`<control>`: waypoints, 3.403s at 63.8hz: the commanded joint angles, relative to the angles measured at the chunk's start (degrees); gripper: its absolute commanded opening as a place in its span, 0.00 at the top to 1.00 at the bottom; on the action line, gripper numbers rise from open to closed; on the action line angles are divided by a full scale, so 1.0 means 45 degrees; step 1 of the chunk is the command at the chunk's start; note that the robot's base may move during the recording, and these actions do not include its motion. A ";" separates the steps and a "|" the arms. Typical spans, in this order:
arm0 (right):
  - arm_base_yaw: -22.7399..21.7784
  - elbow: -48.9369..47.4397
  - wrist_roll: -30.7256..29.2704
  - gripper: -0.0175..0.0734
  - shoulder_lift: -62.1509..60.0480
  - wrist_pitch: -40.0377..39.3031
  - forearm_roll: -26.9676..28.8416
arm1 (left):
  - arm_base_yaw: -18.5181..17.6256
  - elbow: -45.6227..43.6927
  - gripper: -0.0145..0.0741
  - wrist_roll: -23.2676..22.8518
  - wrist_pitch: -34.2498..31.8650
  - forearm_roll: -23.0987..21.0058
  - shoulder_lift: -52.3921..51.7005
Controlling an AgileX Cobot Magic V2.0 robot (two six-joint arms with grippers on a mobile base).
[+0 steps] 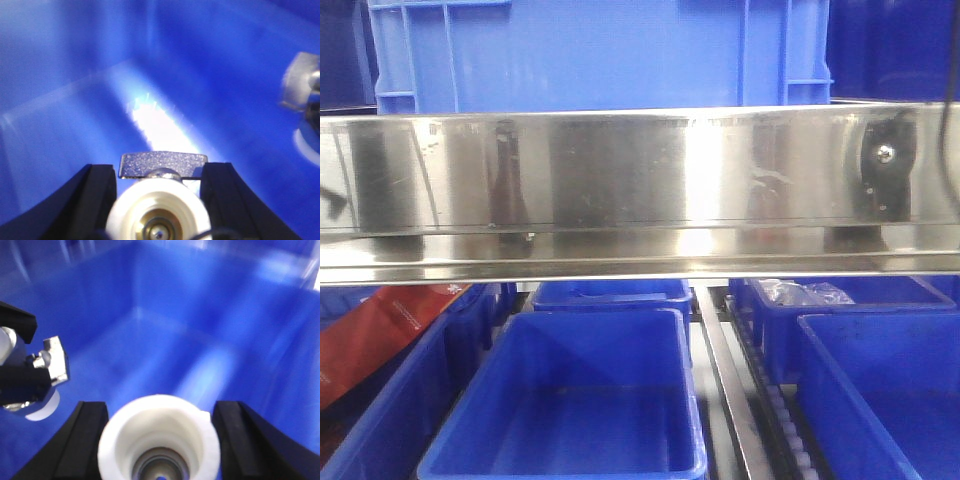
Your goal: Place valve from conveyor to right shelf box
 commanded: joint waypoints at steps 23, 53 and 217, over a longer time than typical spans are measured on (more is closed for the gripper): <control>0.0004 -0.0233 -0.0093 0.68 0.0774 -0.0106 0.0253 | -0.0053 -0.0203 0.45 0.0010 0.0794 0.0193 0.0528; 0.0004 -0.1555 -0.0093 0.37 -0.0060 0.1233 0.0349 | 0.0053 -0.0767 0.24 -0.0014 0.1625 0.0305 -0.0709; -0.1394 1.9600 0.0169 0.98 -1.7486 -0.8336 -0.0639 | 0.2271 2.1263 0.96 -0.0818 -0.9642 0.1412 -2.0401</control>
